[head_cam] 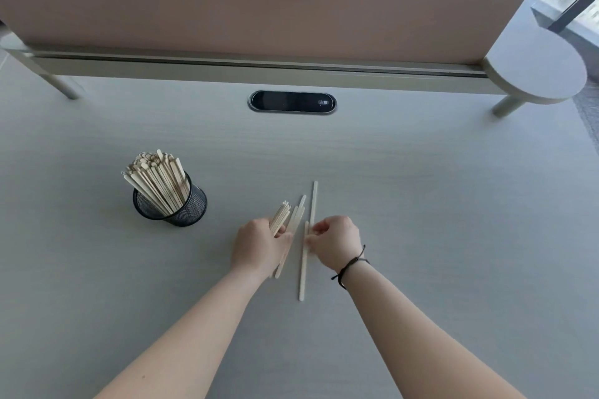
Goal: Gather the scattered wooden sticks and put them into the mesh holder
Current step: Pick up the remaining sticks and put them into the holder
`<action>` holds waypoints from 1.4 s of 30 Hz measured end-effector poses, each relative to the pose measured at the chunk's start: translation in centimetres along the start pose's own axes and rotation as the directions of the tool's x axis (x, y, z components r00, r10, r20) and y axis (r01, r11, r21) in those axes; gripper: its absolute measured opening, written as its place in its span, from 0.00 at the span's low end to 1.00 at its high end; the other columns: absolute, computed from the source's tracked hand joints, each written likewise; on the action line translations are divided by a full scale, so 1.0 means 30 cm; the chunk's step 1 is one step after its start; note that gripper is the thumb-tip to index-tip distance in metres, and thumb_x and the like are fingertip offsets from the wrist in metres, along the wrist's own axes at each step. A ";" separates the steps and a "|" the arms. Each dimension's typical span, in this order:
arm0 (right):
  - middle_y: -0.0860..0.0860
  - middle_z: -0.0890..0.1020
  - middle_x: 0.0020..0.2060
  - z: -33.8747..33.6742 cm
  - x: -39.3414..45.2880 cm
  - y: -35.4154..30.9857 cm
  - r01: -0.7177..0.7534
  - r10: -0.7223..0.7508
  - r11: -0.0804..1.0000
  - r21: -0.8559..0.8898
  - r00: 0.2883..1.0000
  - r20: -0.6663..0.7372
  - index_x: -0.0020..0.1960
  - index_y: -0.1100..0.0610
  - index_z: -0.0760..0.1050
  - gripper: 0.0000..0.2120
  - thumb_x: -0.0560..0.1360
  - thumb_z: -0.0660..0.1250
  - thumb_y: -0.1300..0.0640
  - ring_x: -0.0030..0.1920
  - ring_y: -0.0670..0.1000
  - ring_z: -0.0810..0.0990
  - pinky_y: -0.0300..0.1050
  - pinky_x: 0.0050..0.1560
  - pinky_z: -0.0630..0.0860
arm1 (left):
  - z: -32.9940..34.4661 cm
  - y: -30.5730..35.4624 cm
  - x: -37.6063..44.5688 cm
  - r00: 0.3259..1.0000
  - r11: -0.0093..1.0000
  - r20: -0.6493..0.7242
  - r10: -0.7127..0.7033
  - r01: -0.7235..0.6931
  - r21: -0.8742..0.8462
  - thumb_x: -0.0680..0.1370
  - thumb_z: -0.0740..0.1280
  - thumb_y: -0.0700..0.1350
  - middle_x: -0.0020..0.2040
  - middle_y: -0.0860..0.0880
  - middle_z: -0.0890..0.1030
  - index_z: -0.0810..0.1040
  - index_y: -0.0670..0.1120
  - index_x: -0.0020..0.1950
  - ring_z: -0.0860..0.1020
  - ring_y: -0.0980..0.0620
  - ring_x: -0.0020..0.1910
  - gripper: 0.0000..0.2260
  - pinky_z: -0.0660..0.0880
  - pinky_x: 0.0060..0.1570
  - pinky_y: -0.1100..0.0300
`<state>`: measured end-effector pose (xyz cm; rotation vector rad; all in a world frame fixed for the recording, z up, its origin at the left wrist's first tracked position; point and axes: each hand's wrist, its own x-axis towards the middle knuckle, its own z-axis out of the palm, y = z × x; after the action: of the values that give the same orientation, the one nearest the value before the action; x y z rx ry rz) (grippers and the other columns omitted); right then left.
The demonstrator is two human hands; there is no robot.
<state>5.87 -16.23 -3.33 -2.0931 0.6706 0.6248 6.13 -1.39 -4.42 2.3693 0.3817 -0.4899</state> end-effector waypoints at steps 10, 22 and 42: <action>0.61 0.82 0.36 0.014 0.009 -0.029 -0.405 0.316 0.706 0.581 0.914 0.253 0.44 0.64 0.77 0.09 0.79 0.60 0.68 0.32 0.56 0.82 0.47 0.36 0.82 | -0.010 0.049 0.001 0.980 0.964 0.125 -0.154 0.177 -0.196 0.66 0.78 0.49 0.29 0.51 0.80 0.81 0.43 0.36 0.78 0.49 0.30 0.12 0.71 0.30 0.61; 0.60 0.82 0.34 0.041 0.014 -0.067 -0.472 0.322 0.635 0.611 0.881 0.346 0.42 0.67 0.78 0.13 0.79 0.56 0.69 0.33 0.56 0.81 0.45 0.34 0.82 | 0.000 0.068 0.034 0.984 0.990 0.121 -0.132 0.136 -0.025 0.69 0.78 0.49 0.31 0.53 0.78 0.77 0.47 0.37 0.77 0.49 0.32 0.11 0.66 0.27 0.64; 0.59 0.81 0.40 0.036 0.000 -0.076 -0.427 0.256 0.705 0.567 0.898 0.359 0.46 0.64 0.78 0.09 0.78 0.58 0.68 0.42 0.57 0.78 0.53 0.53 0.80 | 0.032 0.058 0.054 0.965 0.964 0.168 -0.202 0.227 -0.141 0.69 0.74 0.46 0.39 0.45 0.84 0.81 0.44 0.40 0.82 0.43 0.38 0.07 0.73 0.33 0.60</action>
<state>7.15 -14.18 -2.62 -1.2299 0.9784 0.7313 8.01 -3.08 -4.83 2.1303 0.5893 -0.7100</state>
